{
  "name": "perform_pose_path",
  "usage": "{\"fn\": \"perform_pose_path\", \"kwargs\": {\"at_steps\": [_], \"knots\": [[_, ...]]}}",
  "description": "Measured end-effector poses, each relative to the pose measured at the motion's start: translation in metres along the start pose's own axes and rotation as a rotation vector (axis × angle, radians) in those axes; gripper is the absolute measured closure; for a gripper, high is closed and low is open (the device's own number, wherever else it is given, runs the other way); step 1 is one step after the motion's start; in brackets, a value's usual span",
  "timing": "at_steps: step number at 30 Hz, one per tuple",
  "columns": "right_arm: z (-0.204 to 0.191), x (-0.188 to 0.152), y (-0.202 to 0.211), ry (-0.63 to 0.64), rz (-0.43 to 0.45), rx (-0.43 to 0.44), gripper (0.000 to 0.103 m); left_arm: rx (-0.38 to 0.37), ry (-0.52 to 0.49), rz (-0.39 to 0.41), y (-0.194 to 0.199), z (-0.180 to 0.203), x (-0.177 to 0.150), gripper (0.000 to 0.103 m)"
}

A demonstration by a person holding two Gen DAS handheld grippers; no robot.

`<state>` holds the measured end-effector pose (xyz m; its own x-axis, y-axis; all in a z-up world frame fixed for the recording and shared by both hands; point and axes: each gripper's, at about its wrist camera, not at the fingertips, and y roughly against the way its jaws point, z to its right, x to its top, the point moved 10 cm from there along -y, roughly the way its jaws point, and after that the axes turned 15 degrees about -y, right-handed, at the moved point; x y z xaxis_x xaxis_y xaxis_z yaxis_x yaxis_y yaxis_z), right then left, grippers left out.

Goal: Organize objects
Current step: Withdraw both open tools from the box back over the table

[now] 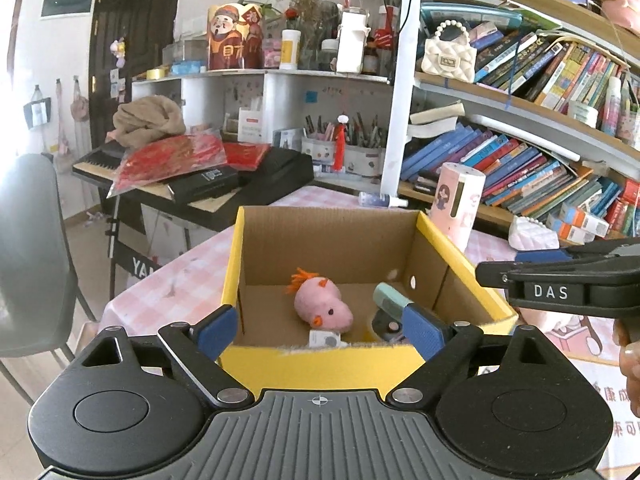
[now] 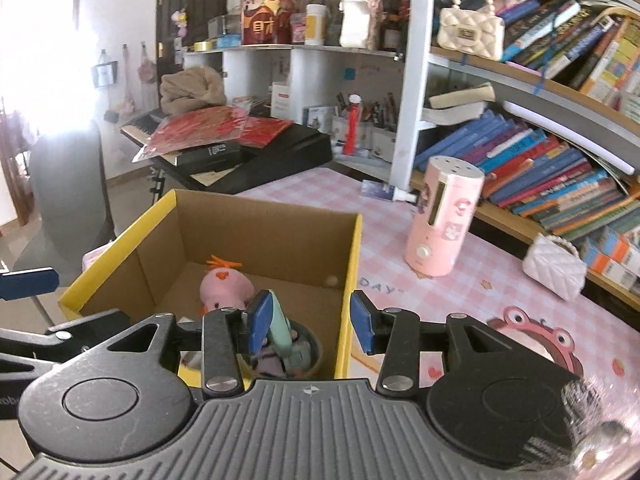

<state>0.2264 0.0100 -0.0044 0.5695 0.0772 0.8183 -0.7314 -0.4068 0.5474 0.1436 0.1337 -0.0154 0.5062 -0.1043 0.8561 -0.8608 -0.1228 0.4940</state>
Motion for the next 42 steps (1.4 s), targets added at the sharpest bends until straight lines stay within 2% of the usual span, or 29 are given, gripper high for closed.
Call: {"fn": "perform_pose_path", "kwargs": {"at_steps": [4,8,11,24,32,42], "knots": [[0.004,-0.014,0.011,-0.014,0.006,-0.045,0.056,0.001,-0.002,-0.014,0.009,-0.002,-0.010,0.011],[0.006,-0.031,0.021,-0.014,0.018,-0.112,0.039,0.011,-0.014,-0.036,0.017,-0.003,-0.021,0.010],[0.006,-0.046,0.028,-0.018,0.011,-0.139,0.034,0.016,-0.017,-0.047,0.024,-0.004,-0.029,0.010],[-0.002,-0.093,0.049,-0.034,-0.036,-0.190,0.026,0.019,-0.013,-0.092,0.046,-0.008,-0.057,0.010],[-0.007,-0.113,0.059,-0.026,-0.060,-0.208,0.016,0.008,-0.029,-0.111,0.058,-0.002,-0.069,0.007],[-0.005,-0.129,0.074,-0.050,-0.072,-0.225,0.015,-0.002,-0.035,-0.115,0.072,0.001,-0.078,0.007]]}}
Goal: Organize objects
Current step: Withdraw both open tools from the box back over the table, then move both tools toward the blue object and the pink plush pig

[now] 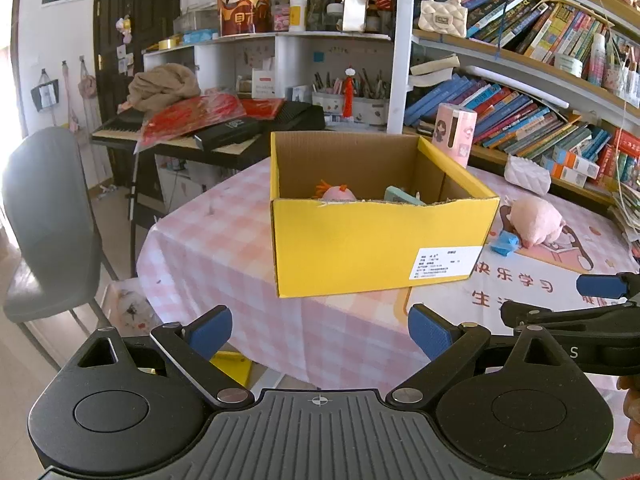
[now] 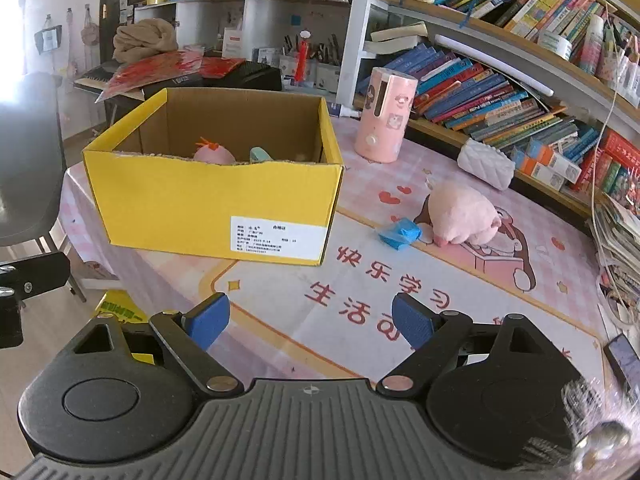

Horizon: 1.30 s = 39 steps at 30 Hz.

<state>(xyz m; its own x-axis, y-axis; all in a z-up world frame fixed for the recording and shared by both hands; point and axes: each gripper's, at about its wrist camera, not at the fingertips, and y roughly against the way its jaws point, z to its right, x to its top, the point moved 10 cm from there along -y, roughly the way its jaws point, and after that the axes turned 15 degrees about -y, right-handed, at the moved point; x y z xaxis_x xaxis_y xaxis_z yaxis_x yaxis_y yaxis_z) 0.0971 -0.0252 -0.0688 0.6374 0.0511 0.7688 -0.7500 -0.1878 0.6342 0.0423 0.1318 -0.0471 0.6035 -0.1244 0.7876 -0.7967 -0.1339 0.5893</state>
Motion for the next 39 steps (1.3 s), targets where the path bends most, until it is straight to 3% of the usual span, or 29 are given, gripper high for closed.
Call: {"fn": "perform_pose_path", "kwargs": {"at_steps": [15,28,39], "knots": [[0.007,-0.020,0.015,-0.027,-0.014,-0.017,0.014,-0.034,-0.034,-0.013,0.011,0.012,-0.012,0.006],[0.034,-0.040,0.027,-0.084,-0.033,-0.077,0.013,-0.117,-0.080,-0.034,0.010,0.040,-0.020,0.006],[0.071,-0.047,0.039,-0.150,-0.024,-0.165,0.013,-0.208,-0.145,-0.012,0.004,0.077,-0.008,0.006]]}}
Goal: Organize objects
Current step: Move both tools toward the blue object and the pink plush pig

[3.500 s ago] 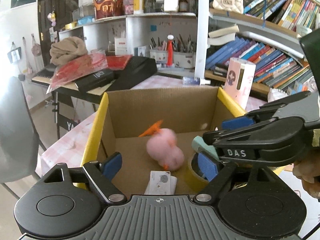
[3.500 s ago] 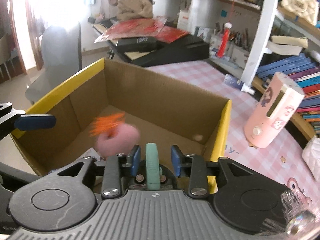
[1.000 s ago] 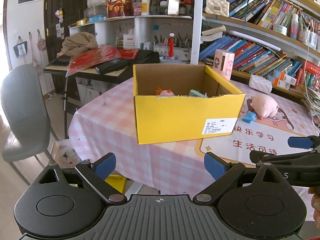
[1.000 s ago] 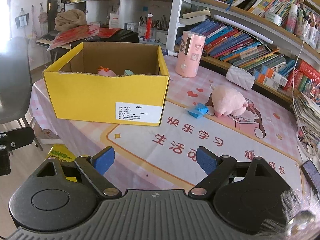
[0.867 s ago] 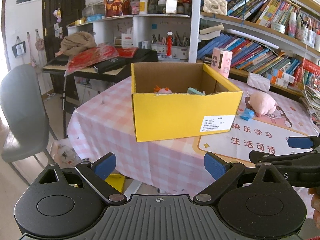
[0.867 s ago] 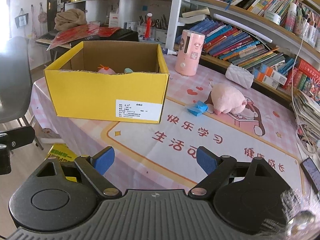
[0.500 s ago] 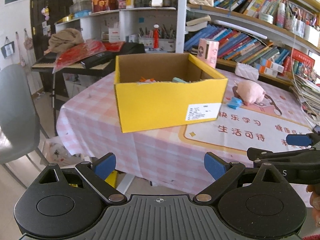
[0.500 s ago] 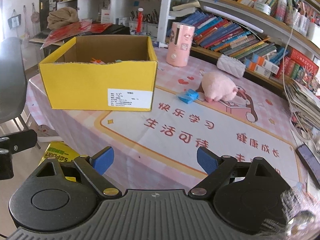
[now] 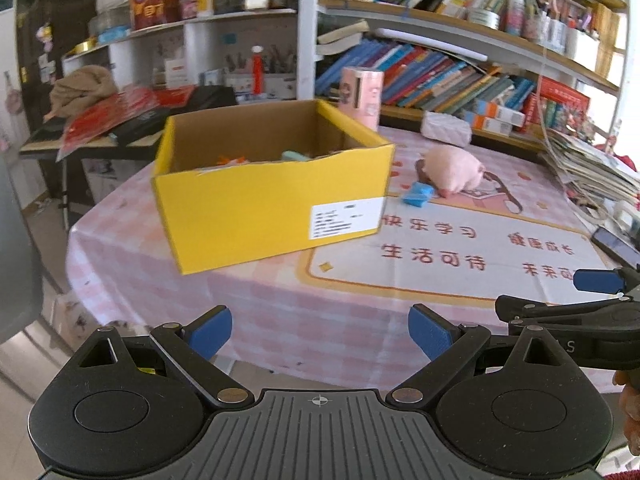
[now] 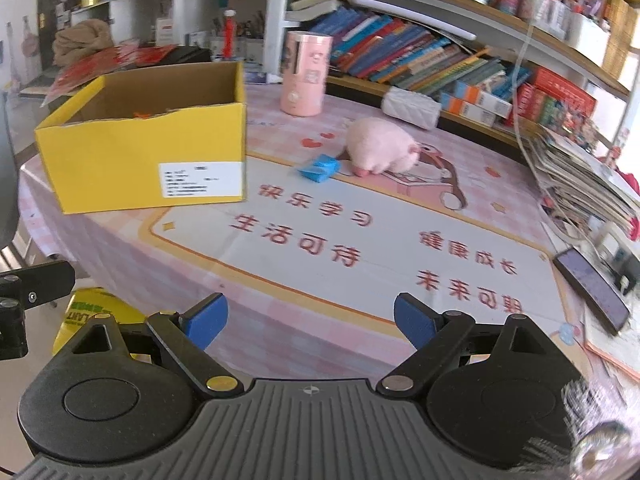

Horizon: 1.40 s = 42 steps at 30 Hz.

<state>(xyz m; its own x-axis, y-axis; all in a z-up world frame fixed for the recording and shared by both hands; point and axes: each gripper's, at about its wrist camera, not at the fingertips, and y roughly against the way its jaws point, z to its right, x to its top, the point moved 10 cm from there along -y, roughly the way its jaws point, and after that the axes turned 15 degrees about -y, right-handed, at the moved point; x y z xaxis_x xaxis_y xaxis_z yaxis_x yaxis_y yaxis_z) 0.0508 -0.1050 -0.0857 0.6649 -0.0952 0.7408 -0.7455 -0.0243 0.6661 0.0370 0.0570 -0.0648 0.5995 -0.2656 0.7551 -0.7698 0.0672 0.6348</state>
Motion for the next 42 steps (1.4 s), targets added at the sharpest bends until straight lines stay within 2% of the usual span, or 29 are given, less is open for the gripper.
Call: {"fn": "perform_pose_path", "kwargs": {"at_steps": [14,22,31,42], "knots": [[0.052,0.015,-0.010,-0.073,0.008,-0.101,0.013,-0.092,-0.066,0.022,-0.032,0.042,0.034,0.006],[0.085,0.035,-0.028,-0.105,0.001,-0.136,0.013,-0.122,-0.091,0.025,-0.055,0.069,0.058,0.006],[0.106,0.068,-0.055,-0.084,0.005,-0.118,0.013,-0.132,-0.082,0.038,-0.080,0.090,0.088,0.006],[0.127,0.111,-0.091,-0.069,0.016,-0.041,0.014,-0.097,-0.083,0.040,-0.112,0.113,0.121,0.006]]}}
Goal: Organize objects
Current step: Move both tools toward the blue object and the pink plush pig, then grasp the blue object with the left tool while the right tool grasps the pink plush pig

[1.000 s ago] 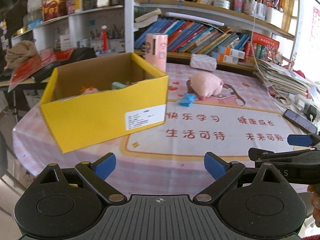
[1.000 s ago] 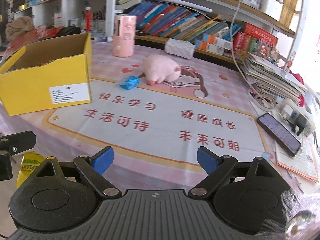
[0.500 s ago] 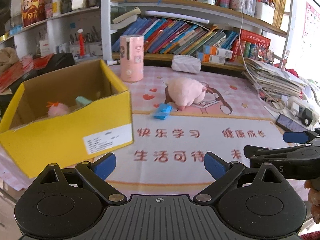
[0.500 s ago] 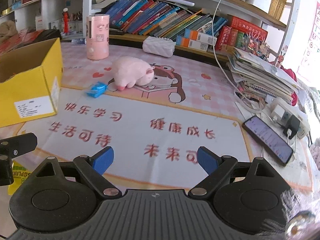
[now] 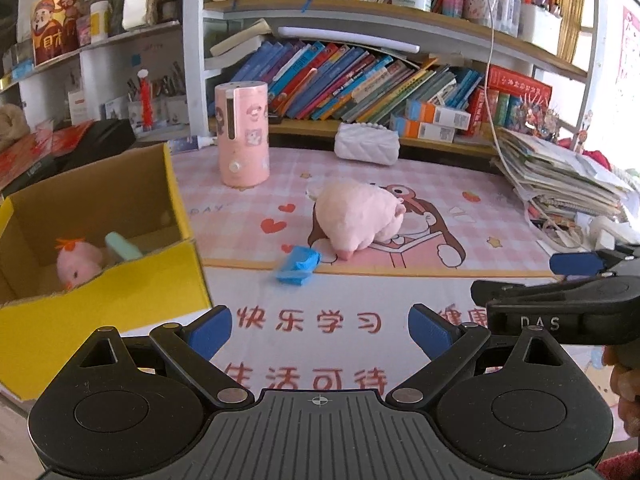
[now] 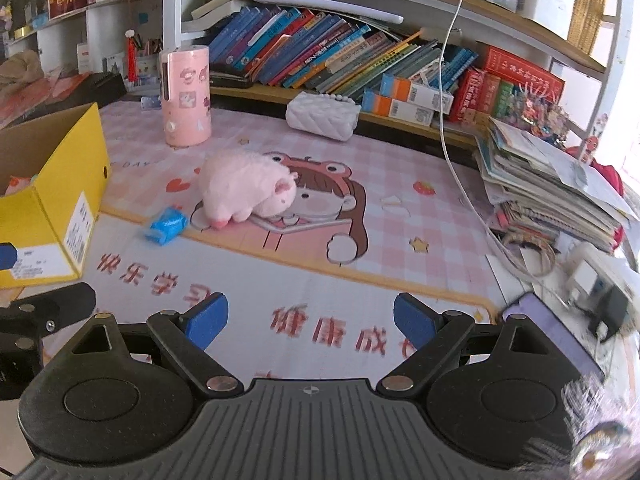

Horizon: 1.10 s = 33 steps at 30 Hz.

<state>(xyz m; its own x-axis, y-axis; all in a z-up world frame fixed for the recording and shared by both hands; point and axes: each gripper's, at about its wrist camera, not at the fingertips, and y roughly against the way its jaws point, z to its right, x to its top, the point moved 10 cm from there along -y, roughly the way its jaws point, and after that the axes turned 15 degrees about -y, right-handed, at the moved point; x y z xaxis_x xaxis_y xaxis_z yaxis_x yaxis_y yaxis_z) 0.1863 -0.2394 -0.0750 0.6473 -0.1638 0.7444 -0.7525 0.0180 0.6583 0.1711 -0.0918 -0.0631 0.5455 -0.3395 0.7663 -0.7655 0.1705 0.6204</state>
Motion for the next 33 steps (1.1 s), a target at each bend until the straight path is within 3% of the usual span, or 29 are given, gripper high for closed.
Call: {"fn": "perform_pose_path", "kwargs": {"at_steps": [8,20,33], "knots": [[0.007,0.018,-0.024,0.001,-0.023,0.071,0.016,0.030,0.003,-0.031,-0.021,0.007,0.010,0.009],[0.013,0.048,-0.066,-0.016,-0.030,0.119,0.018,0.090,0.019,-0.113,-0.077,0.006,0.026,0.039],[-0.001,0.073,-0.102,0.018,-0.039,0.183,0.018,0.154,0.023,-0.213,-0.151,-0.012,0.024,0.045]]}}
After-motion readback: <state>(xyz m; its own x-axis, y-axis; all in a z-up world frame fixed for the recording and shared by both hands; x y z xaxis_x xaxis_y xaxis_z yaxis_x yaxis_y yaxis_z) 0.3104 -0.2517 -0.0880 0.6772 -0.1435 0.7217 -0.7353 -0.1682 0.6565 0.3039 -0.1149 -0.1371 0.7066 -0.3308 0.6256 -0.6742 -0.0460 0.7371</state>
